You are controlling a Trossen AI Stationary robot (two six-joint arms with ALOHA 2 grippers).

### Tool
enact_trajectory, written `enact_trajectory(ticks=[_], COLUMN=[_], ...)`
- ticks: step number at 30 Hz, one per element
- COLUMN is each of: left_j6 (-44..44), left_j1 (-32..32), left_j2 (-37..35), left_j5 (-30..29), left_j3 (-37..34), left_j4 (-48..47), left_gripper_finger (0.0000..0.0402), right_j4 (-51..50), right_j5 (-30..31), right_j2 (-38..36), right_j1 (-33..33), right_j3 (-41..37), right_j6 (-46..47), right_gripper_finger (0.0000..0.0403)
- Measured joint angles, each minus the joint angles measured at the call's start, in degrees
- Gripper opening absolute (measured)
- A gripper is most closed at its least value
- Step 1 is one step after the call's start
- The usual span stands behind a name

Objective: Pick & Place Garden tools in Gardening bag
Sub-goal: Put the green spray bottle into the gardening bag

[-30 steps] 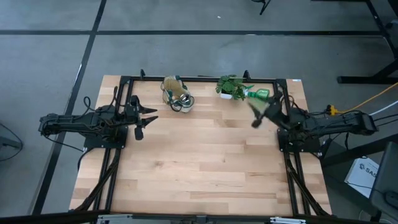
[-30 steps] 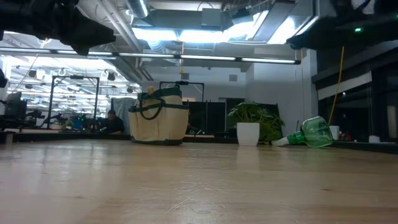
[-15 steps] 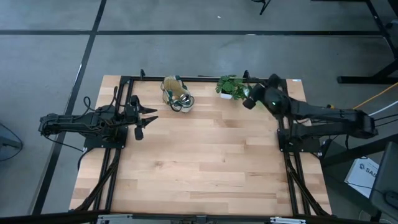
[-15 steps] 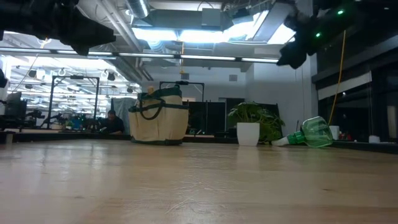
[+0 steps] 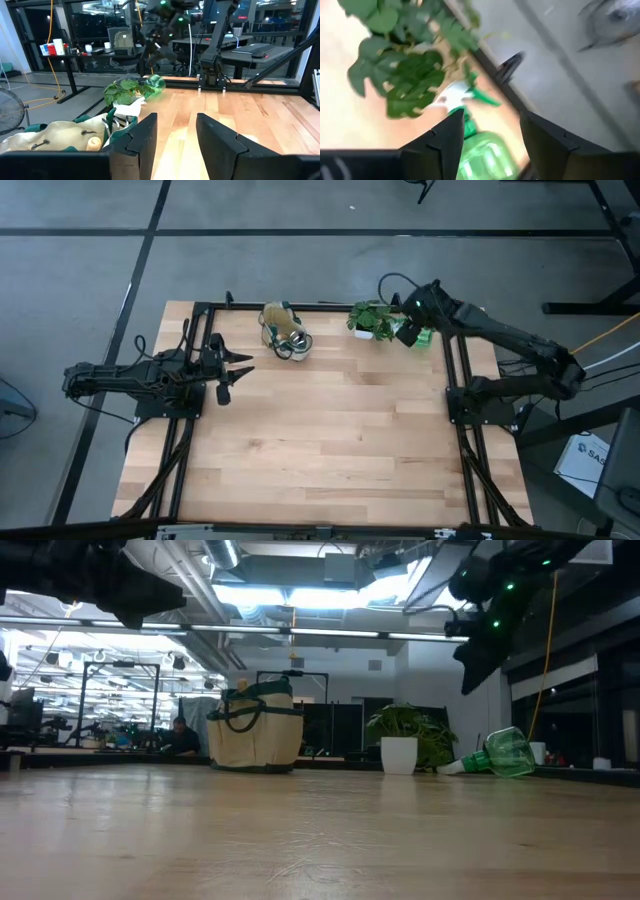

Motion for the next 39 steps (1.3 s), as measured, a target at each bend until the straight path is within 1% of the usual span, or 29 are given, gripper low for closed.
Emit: enact_trajectory(ticks=[4,6,8,13,14,17,19,39], left_j6=[0.0,-0.02,-0.01,0.0,0.0,0.0,0.0,0.0], left_j1=[0.0,0.0,0.0,0.0,0.0,0.01,0.0,0.02], left_j2=[0.0,0.0,0.0,0.0,0.0,0.0,0.0,0.0], left_j5=[0.0,0.0,0.0,0.0,0.0,0.0,0.0,0.0], left_j3=[0.0,0.0,0.0,0.0,0.0,0.0,0.0,0.0], left_j4=[0.0,0.0,-0.02,-0.01,-0.02,-0.02,0.0,-0.02], left_gripper_finger=[0.0135,0.0136,0.0136,0.0132,0.0132,0.0133,0.0135,0.0132], right_j4=[-7.39,-9.68,-10.37,-11.18,-11.15,-9.8,-9.08,-6.58], right_j5=[-10.08,-12.31,-12.6,-12.27,-11.09,-5.07,-3.1,-3.22], right_j2=[6.36,9.41,12.0,17.6,18.61,21.05,22.32,33.78], right_j1=[-3.74,-4.34,-4.48,-4.48,-4.48,-4.51,-4.55,-5.4], right_j3=[4.95,6.65,7.4,7.58,7.58,7.6,7.61,7.61], right_j6=[0.16,-1.27,-3.41,-9.75,-10.44,-11.93,-12.08,-18.57], right_gripper_finger=[0.0195,0.0195,0.0195,0.0195,0.0195,0.0195,0.0195,0.0195])
